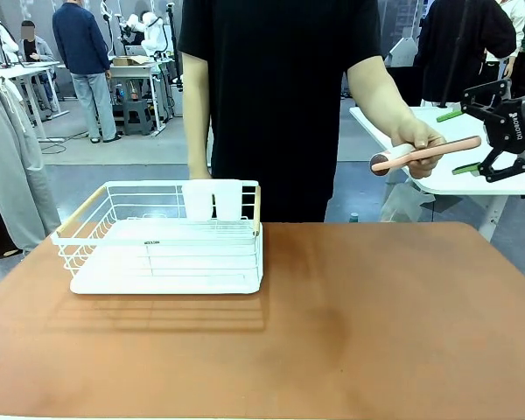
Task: Clean the table.
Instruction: Pick up the Lint Roller when the human hands it over.
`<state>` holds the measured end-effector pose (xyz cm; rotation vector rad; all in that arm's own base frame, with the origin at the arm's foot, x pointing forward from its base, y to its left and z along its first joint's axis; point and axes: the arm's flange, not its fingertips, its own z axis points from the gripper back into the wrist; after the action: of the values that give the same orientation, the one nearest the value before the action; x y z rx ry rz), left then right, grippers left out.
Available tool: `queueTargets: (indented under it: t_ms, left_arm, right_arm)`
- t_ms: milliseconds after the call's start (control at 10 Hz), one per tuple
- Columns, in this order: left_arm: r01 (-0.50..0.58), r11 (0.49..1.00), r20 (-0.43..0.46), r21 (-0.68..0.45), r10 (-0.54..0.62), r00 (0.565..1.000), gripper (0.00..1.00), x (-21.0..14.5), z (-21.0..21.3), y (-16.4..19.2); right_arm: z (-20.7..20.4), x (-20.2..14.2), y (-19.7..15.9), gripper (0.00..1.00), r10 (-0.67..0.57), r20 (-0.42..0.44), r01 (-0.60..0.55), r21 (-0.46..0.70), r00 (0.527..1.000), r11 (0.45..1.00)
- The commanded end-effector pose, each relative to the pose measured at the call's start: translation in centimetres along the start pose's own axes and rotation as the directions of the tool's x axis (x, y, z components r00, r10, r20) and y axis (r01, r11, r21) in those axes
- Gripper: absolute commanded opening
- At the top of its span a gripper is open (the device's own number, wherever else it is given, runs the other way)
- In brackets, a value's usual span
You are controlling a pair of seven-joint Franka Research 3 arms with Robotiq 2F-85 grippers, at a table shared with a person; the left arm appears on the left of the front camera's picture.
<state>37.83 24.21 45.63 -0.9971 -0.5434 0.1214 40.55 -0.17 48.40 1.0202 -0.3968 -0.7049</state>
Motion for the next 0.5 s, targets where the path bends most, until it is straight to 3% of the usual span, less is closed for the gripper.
queueTargets:
  t_ms: [0, 100, 200, 400]
  left_arm:
    - [0.003, 1.000, 0.007, -0.016, -0.003, 1.000, 1.00, -0.02, 0.19, -0.02]
    - [0.003, 1.000, 0.007, -0.016, -0.003, 1.000, 1.00, -0.02, 0.19, -0.02]
    - [0.003, 1.000, 0.007, -0.016, -0.003, 1.000, 1.00, -0.02, 0.19, -0.02]
    - [0.003, 1.000, 0.007, -0.016, -0.003, 1.000, 1.00, -0.02, 0.19, -0.02]
  right_arm:
    - [-0.68, 0.22, -0.67, 0.54, 0.018, 0.027, -0.019, 0.037, 0.999, 0.999]
    - [-0.69, 0.40, -0.81, 0.40, 0.017, 0.023, -0.018, 0.036, 1.000, 0.999]
    - [-0.64, 0.49, -0.91, 0.00, 0.017, 0.018, -0.017, 0.035, 1.000, 0.999]
    - [-0.67, 0.66, -0.94, 0.00, 0.013, 0.012, -0.013, 0.036, 1.000, 0.999]
